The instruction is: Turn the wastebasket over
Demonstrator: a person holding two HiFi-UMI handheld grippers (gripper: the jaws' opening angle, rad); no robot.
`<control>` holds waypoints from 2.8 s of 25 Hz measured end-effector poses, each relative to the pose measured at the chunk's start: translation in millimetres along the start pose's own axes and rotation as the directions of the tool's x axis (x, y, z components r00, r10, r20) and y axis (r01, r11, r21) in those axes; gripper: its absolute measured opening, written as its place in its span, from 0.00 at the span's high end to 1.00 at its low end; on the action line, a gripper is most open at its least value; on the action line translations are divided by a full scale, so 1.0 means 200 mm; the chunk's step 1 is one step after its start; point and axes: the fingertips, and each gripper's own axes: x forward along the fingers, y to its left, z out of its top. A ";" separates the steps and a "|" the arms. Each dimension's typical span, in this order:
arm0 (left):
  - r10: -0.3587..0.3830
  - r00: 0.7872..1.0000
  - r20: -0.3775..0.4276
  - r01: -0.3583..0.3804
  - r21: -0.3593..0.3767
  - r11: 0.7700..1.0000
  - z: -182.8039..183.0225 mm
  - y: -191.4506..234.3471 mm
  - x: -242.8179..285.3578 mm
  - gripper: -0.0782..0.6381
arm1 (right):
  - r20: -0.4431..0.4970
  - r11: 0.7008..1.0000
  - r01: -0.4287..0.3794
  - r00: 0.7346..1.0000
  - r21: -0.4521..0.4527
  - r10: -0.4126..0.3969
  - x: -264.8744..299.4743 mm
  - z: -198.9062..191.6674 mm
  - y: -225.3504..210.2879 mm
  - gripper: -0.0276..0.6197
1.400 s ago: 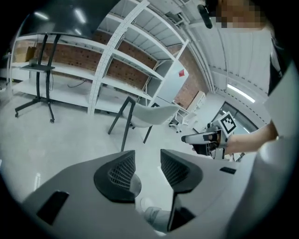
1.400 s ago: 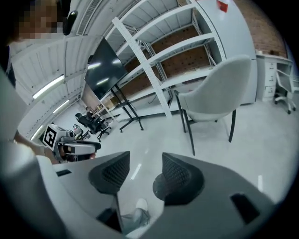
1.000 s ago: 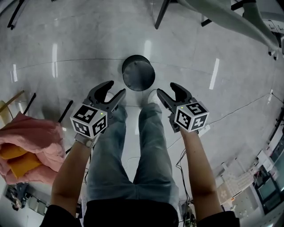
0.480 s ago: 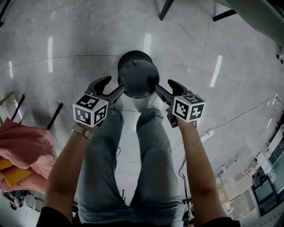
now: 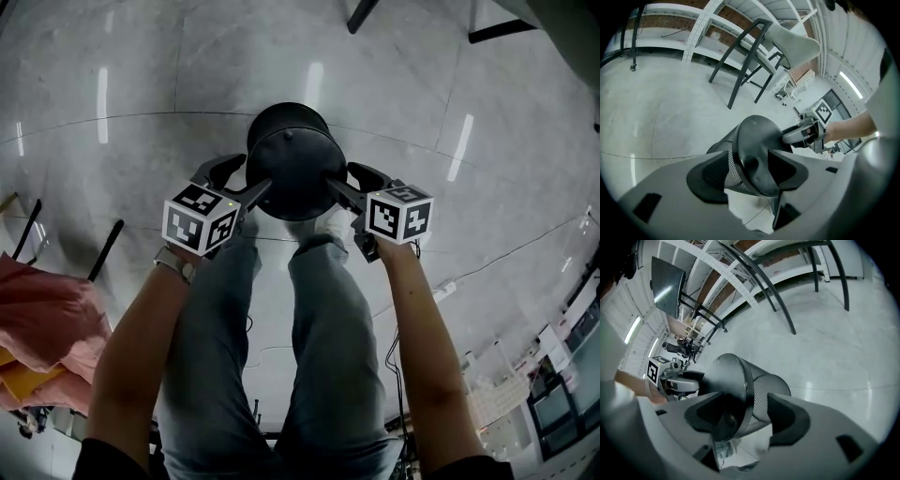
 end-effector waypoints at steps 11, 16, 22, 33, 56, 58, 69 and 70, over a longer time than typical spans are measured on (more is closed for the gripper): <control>-0.042 0.998 0.036 0.040 0.044 0.998 -0.04 0.04 0.02 0.56 | -0.022 0.999 -0.044 0.999 0.012 0.044 0.03 -0.02 0.03 0.54; -0.064 0.993 0.098 0.060 0.036 0.998 -0.07 0.08 -0.05 0.57 | 0.031 1.000 -0.025 0.999 0.009 0.024 0.00 0.01 0.10 0.66; -0.111 0.980 0.168 0.109 0.022 0.994 -0.15 0.15 -0.17 0.57 | 0.051 0.997 -0.070 0.996 -0.018 0.070 0.02 0.00 0.26 0.69; 0.025 0.991 0.134 -0.024 -0.013 1.000 -0.35 0.41 -0.49 0.63 | -0.026 0.963 -0.220 0.975 -0.157 0.219 0.13 -0.02 0.78 0.72; 0.250 0.951 0.181 -0.230 -0.125 0.965 -0.44 0.72 -0.67 0.77 | -0.177 0.920 -0.283 0.954 -0.271 0.241 0.47 -0.15 0.96 0.70; 0.201 0.948 0.248 -0.160 -0.177 0.971 -0.39 0.67 -0.71 0.75 | -0.150 0.930 -0.272 0.959 -0.247 0.240 0.51 -0.13 0.98 0.73; 0.212 0.950 0.229 -0.151 -0.260 0.954 -0.44 0.81 -0.69 0.79 | -0.153 0.967 -0.166 0.979 -0.195 0.137 0.69 -0.14 0.85 0.70; 0.203 0.956 0.212 -0.152 -0.235 0.960 -0.45 0.79 -0.67 0.78 | -0.149 0.968 -0.158 0.980 -0.194 0.130 0.69 -0.13 0.83 0.74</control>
